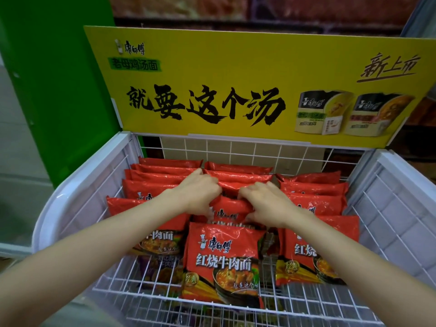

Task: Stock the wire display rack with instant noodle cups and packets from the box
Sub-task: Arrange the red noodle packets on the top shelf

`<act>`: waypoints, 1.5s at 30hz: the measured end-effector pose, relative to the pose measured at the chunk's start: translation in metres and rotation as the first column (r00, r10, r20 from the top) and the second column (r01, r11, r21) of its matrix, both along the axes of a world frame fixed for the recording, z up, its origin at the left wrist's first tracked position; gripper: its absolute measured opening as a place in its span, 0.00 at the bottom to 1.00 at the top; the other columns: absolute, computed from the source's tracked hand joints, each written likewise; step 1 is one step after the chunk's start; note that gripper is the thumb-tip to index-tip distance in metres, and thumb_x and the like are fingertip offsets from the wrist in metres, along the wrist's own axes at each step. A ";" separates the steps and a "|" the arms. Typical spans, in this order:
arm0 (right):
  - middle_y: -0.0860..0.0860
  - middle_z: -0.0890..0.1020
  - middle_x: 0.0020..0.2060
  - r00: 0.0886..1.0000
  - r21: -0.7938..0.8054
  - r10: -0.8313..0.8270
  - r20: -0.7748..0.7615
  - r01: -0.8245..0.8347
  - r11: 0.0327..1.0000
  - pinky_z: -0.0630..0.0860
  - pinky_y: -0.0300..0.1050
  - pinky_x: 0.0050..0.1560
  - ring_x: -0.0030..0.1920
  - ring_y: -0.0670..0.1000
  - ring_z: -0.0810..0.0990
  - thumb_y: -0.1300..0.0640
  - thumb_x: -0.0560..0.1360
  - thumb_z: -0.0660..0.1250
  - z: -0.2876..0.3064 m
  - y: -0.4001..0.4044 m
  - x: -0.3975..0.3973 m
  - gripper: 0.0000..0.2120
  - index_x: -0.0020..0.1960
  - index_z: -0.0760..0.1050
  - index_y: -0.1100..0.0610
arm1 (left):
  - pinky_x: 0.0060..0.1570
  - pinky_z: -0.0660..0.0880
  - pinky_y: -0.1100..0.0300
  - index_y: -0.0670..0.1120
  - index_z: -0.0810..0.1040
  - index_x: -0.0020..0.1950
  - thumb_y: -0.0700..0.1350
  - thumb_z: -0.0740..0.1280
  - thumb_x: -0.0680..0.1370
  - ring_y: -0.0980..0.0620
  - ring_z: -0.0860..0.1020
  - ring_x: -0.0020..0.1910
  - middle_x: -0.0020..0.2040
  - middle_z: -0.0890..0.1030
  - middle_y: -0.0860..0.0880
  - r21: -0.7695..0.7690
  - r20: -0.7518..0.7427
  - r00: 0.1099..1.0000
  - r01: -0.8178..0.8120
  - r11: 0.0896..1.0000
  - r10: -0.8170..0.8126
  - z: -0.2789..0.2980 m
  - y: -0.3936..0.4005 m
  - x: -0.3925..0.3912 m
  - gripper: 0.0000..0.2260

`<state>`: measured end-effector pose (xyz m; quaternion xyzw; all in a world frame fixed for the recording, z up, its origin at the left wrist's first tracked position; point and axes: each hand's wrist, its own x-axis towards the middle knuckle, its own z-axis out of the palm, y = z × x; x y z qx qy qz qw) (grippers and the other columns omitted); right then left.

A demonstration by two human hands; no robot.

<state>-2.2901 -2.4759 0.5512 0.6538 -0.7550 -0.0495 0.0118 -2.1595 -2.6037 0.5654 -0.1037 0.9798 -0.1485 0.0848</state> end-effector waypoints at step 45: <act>0.51 0.76 0.57 0.991 -0.049 -0.118 0.059 0.121 0.991 0.69 0.45 0.55 0.58 0.52 0.73 0.43 0.73 0.67 -0.004 0.026 0.023 0.25 0.63 0.66 0.55 | 0.42 0.71 0.57 0.48 0.72 0.60 0.65 0.69 0.68 0.49 0.78 0.52 0.54 0.79 0.51 0.168 -0.084 0.993 -0.072 0.983 0.086 -0.008 -0.002 0.021 0.28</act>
